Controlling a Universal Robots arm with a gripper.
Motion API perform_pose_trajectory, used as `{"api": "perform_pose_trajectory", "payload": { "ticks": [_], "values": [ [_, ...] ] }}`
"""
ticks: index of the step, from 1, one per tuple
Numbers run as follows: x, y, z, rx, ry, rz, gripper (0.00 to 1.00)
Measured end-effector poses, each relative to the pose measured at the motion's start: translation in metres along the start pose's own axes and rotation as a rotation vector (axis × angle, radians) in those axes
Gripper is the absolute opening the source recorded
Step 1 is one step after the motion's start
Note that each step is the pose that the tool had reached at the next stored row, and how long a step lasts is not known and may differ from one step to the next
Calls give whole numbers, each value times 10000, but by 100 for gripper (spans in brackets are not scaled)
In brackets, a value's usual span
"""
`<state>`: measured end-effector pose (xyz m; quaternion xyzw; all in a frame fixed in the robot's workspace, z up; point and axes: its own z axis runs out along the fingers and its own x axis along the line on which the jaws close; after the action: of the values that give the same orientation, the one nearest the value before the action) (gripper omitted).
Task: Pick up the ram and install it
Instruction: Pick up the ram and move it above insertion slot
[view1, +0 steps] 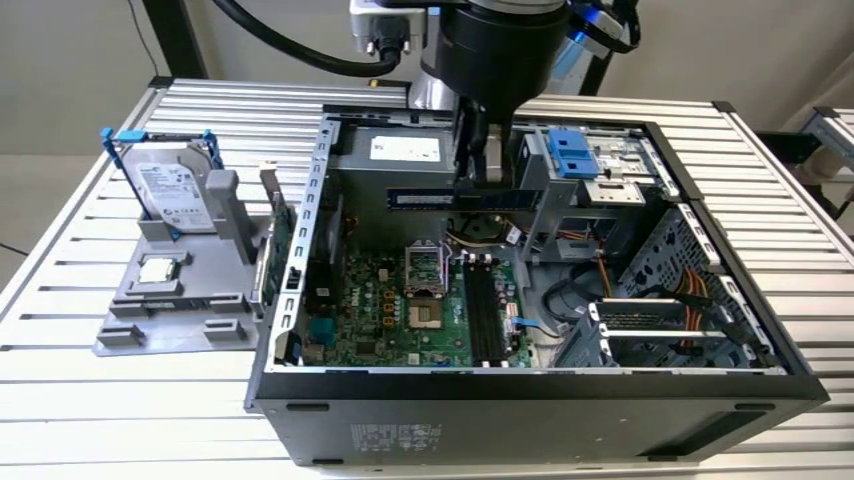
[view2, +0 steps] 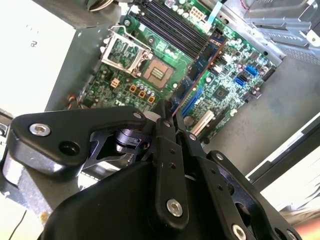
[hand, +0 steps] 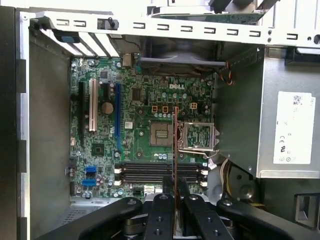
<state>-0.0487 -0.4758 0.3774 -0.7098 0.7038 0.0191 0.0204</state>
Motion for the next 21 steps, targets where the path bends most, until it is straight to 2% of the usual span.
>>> {"api": "perform_pose_trajectory", "payload": {
  "ticks": [21],
  "values": [
    [2,-204,0,0,0,0,0]
  ]
}}
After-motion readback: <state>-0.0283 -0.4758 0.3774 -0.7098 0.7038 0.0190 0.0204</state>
